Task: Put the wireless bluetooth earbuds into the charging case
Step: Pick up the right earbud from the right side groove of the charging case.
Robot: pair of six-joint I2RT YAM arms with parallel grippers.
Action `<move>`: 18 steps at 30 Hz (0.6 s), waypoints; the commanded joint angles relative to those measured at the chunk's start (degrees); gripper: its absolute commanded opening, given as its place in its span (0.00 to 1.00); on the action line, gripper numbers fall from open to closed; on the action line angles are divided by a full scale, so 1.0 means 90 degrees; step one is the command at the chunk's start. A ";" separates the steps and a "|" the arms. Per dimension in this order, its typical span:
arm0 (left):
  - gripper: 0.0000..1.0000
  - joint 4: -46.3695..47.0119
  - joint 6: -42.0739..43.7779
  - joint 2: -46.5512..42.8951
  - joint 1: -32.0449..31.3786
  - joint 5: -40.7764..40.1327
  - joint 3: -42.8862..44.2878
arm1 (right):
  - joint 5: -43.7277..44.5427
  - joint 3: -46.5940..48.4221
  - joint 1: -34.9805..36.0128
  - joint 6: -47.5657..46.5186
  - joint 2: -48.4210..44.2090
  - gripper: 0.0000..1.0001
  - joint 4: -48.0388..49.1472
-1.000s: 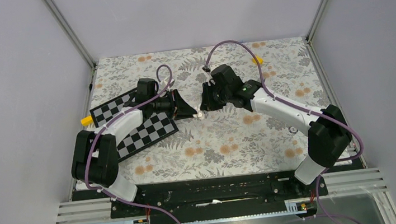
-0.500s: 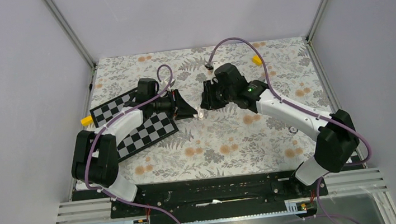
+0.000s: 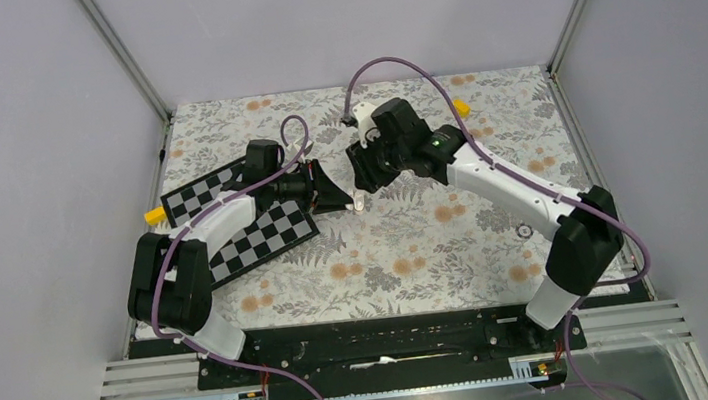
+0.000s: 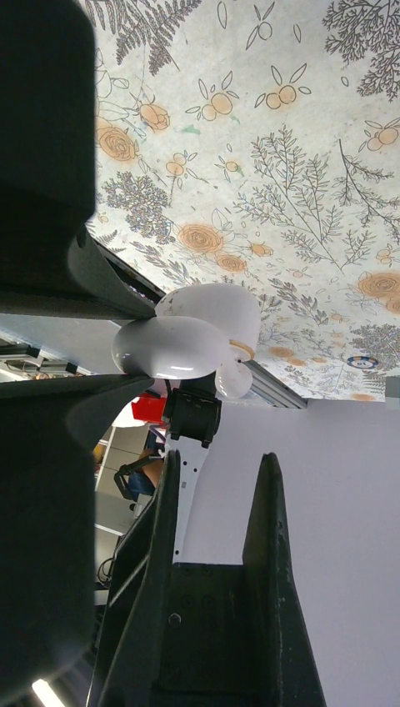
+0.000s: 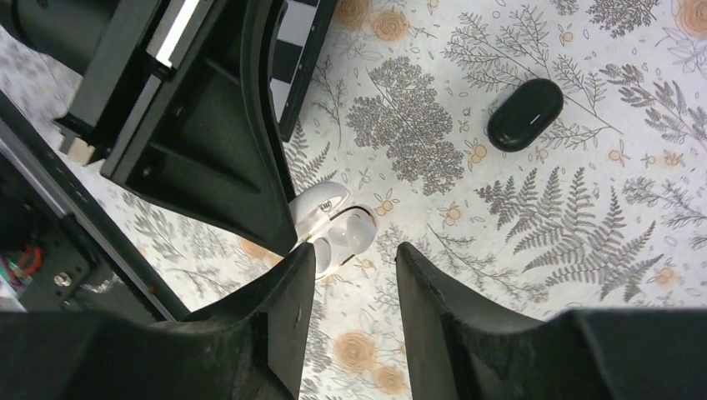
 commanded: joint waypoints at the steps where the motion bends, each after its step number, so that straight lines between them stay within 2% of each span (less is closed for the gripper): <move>1: 0.00 0.0179 0.0090 -0.0301 -0.0002 0.0070 0.0301 | -0.0404 0.0639 0.0066 -0.1259 0.0357 0.48 -0.0604; 8: 0.00 0.0165 0.0095 -0.0357 -0.0002 0.0073 0.0285 | -0.0667 0.1423 0.0060 -0.1542 0.0998 0.46 -0.1352; 18: 0.00 0.0024 0.0188 -0.0351 -0.0002 0.0043 0.0320 | -0.0371 0.1479 0.0057 -0.1521 0.1184 0.41 -0.1504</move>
